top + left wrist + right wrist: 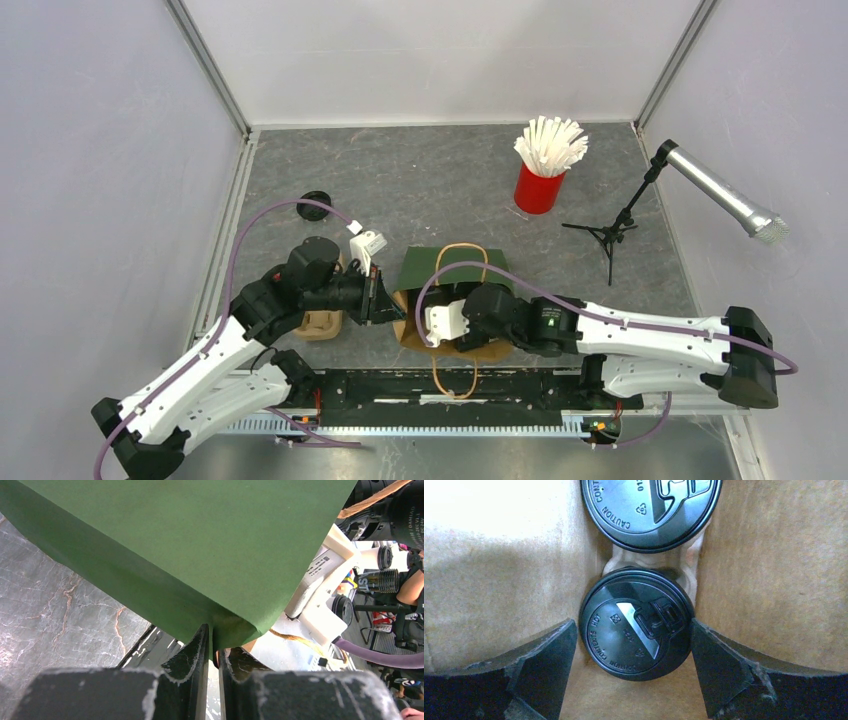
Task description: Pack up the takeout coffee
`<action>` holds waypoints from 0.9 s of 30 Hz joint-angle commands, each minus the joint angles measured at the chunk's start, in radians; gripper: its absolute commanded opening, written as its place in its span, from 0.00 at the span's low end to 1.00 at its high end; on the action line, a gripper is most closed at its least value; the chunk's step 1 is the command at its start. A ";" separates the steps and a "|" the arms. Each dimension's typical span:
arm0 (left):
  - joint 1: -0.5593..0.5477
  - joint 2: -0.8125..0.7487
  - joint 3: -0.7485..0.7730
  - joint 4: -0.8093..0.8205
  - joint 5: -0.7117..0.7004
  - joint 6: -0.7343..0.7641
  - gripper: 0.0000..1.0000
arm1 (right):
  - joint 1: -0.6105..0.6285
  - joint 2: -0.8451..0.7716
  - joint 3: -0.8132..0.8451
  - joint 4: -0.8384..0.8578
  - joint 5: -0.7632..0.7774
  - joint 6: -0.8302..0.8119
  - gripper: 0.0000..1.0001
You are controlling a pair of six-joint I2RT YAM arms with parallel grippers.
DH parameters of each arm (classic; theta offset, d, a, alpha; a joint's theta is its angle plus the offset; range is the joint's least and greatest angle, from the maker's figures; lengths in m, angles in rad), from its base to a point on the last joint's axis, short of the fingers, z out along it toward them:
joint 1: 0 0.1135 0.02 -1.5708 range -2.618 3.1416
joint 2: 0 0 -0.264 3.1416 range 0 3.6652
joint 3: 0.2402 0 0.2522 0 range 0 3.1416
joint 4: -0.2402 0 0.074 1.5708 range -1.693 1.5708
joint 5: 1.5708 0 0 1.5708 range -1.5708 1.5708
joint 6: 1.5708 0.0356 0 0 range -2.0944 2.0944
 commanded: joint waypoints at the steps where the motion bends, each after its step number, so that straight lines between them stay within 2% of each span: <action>1: -0.001 0.006 0.040 0.019 0.001 -0.011 0.18 | -0.002 0.007 0.066 -0.048 -0.051 -0.006 0.89; 14: -0.001 0.016 0.047 0.018 -0.001 -0.005 0.18 | -0.001 0.017 0.139 -0.115 -0.082 -0.034 0.90; 24: -0.001 0.021 0.055 0.018 -0.017 -0.003 0.17 | 0.000 0.002 0.175 -0.165 -0.129 -0.036 0.85; 27: -0.001 0.026 0.061 0.018 -0.019 -0.003 0.17 | 0.000 -0.009 0.181 -0.173 -0.134 -0.037 0.79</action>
